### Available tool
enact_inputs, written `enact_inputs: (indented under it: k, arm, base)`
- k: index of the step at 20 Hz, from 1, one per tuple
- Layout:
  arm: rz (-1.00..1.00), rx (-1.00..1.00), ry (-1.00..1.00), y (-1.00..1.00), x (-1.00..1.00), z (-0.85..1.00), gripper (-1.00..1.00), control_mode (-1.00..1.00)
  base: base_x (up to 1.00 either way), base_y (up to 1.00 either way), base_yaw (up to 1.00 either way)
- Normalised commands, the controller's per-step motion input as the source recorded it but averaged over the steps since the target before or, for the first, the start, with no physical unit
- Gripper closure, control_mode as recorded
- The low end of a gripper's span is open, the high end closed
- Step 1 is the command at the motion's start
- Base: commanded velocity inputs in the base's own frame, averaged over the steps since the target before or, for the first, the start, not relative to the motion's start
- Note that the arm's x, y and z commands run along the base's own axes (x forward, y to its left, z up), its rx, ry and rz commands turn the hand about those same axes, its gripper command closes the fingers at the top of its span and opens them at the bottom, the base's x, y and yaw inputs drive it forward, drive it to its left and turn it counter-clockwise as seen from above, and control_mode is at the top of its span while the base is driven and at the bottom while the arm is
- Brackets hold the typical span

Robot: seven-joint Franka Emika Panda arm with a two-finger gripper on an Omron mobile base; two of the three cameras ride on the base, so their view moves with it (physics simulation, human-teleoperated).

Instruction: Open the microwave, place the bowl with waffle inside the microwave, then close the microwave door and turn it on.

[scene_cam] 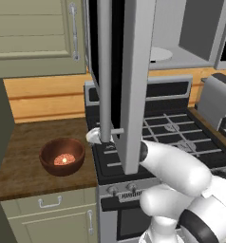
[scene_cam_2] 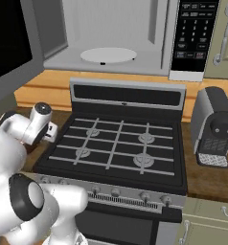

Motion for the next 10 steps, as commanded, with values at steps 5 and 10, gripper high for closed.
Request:
enact_inputs:
  k: [5, 10]
  arm:
    - [-0.10, -0.01, 0.03, 0.57, 0.16, -0.05, -1.00, -1.00]
    - [-0.01, -0.01, 0.04, 0.21, 0.20, -0.08, -1.00, -1.00]
  base:
    - [0.00, 0.00, 0.00]
    - [0.00, 0.00, 0.00]
